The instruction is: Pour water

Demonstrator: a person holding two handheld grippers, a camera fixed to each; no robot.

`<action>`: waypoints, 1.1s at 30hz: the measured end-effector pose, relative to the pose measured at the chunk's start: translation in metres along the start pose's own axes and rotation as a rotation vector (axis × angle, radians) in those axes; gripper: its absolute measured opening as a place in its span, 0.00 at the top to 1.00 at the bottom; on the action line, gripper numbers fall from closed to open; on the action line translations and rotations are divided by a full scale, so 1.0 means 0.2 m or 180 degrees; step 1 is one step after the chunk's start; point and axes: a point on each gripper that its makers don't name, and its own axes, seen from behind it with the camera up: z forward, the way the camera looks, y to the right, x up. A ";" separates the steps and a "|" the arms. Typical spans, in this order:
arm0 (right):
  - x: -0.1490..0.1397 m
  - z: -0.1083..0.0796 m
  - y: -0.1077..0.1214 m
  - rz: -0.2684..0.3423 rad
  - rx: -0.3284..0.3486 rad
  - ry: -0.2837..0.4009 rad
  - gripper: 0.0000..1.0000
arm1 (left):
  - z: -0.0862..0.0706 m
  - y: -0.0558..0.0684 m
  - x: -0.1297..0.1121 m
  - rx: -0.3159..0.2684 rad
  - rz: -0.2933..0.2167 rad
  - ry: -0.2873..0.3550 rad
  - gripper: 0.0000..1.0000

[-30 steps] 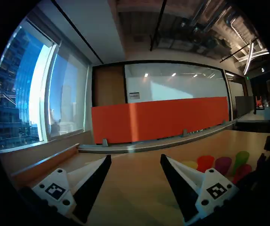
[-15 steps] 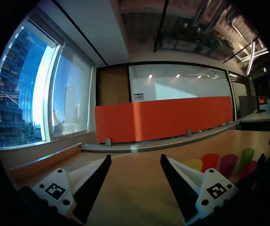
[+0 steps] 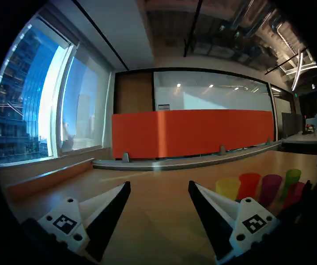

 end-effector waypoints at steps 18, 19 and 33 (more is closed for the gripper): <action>0.01 -0.01 0.02 -0.0043 -0.0034 -0.0003 0.00 | 0.01 -0.01 -0.08 -0.0016 -0.0133 -0.0130 0.03; 0.01 -0.01 0.02 -0.0044 -0.0034 -0.0002 0.00 | 0.01 -0.01 -0.09 -0.0014 -0.0132 -0.0137 0.03; 0.02 -0.01 0.02 -0.0044 -0.0021 -0.0002 0.00 | 0.02 -0.02 -0.09 -0.0020 -0.0132 -0.0152 0.03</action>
